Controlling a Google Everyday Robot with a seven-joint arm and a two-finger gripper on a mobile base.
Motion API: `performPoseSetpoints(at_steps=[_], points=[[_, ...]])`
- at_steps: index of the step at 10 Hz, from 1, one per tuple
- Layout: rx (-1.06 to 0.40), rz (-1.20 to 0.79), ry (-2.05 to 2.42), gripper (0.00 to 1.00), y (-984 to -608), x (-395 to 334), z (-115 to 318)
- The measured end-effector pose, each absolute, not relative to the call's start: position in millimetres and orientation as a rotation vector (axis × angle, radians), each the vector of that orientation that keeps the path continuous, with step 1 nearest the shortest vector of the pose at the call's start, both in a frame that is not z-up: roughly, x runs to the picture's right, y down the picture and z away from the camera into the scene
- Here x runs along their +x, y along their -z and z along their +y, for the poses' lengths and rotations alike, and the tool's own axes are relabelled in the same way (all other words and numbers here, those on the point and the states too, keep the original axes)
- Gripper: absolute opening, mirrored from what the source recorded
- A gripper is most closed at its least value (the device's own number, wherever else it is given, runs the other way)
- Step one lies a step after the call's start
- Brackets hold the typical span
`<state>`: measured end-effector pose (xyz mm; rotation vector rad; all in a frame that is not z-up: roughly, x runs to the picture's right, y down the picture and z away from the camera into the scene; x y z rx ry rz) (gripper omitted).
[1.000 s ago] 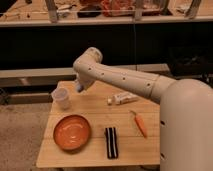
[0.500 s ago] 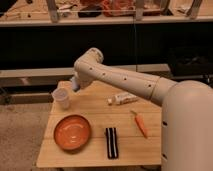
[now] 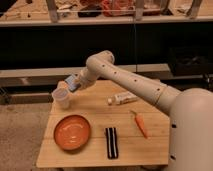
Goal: Place the white sponge in the ceramic cup
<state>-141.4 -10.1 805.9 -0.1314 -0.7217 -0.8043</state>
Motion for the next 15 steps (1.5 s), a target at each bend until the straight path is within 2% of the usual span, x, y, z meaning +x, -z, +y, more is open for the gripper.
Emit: performPoseSetpoints(at_steps=[4,15], points=[[-0.072,-0.854,0.926,0.0,-803.8,-147.9,-9.4],[-0.064,-0.927,1.157,0.0,-807.4,-198.6,0.0]])
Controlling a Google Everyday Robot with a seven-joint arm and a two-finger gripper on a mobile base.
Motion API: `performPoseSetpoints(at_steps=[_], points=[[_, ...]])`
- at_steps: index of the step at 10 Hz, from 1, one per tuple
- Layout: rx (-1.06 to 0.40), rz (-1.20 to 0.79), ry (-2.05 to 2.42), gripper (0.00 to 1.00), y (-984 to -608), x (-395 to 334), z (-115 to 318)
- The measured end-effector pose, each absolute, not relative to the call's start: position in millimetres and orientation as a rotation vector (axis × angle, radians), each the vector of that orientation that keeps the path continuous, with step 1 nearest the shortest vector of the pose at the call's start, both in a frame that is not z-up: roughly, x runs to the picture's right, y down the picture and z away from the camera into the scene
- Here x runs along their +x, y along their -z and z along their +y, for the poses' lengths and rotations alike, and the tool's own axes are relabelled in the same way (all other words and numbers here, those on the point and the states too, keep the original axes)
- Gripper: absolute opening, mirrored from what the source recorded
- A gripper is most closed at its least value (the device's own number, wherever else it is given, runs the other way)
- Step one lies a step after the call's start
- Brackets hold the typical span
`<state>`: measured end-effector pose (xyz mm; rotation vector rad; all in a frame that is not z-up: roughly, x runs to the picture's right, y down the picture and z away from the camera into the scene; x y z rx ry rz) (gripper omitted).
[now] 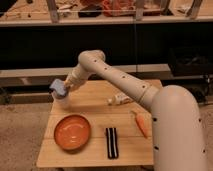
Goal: Place the white sponge in the ceramic cup
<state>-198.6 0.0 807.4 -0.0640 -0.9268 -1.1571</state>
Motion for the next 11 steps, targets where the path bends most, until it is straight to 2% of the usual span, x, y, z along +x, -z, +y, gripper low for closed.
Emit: performPoseSetpoints(at_steps=[2,4,11], points=[[-0.062,-0.935,1.177,0.0,-808.7,-205.7,2.8],[-0.06,-0.943,1.193,0.07,-808.5,-206.6,4.0],[-0.048,-0.964,1.246,0.07,-810.3,-211.4,8.5]])
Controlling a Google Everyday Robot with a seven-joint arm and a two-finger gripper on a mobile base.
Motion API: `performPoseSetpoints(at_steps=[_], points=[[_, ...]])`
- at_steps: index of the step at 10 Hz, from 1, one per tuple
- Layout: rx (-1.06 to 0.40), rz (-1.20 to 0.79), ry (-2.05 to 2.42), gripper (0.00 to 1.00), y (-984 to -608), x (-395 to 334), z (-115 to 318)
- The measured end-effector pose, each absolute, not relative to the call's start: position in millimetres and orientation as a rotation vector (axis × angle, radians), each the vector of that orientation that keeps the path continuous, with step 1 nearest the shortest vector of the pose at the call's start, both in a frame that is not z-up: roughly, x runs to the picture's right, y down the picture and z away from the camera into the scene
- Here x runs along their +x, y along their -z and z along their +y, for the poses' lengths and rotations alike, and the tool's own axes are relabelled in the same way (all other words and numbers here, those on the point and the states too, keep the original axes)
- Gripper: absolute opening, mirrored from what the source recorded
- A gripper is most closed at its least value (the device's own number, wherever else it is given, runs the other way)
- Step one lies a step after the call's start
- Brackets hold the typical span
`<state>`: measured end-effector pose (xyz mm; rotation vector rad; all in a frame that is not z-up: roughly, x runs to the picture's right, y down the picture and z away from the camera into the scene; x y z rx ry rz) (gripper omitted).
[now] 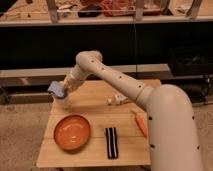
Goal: Place the white sponge in the ceramic cup
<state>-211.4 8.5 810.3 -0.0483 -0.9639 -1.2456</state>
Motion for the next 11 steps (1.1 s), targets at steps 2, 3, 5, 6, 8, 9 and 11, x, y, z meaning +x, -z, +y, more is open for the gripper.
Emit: performPoseSetpoints(at_steps=[2,3,5,6,8,9,11], points=[[-0.043,-0.969,1.261,0.07,-811.8,-211.0,9.6],[-0.04,-0.972,1.269,0.07,-812.2,-211.8,9.9],[-0.034,-0.977,1.283,0.07,-813.6,-214.9,12.5],[-0.033,-0.978,1.287,0.07,-814.0,-214.9,12.8],[-0.029,-0.981,1.3,0.07,-814.6,-214.6,13.5],[-0.028,-0.981,1.304,0.07,-814.7,-214.6,13.5],[-0.026,-0.983,1.313,0.15,-815.9,-215.5,14.5]])
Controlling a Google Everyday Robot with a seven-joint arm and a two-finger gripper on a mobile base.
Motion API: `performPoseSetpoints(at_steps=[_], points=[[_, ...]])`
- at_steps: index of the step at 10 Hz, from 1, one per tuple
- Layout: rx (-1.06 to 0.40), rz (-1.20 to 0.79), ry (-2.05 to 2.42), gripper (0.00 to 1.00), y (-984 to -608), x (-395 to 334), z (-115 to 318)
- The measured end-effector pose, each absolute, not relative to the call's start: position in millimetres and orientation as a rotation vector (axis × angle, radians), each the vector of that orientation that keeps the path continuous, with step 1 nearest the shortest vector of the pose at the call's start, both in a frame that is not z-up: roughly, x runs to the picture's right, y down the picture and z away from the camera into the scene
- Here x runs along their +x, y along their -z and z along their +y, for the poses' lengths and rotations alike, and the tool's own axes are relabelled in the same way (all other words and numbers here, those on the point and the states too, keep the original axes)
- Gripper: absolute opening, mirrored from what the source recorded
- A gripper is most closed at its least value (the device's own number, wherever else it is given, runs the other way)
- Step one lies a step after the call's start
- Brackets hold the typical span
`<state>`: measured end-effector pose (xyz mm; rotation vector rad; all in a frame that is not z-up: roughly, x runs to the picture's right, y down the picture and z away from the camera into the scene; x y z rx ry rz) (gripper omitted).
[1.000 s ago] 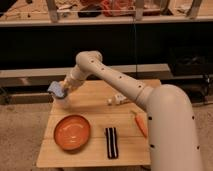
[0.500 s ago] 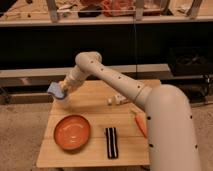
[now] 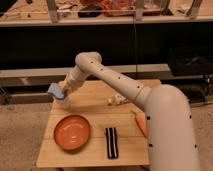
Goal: Place the white sponge in the ceramic cup
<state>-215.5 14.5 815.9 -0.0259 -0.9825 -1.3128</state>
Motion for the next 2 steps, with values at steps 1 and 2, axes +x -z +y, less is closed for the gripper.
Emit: performPoseSetpoints(at_steps=[1,2], points=[[-0.025,-0.984,1.317,0.15,-816.6,-216.1,15.3],[-0.025,-0.985,1.321,0.15,-816.8,-217.1,15.6]])
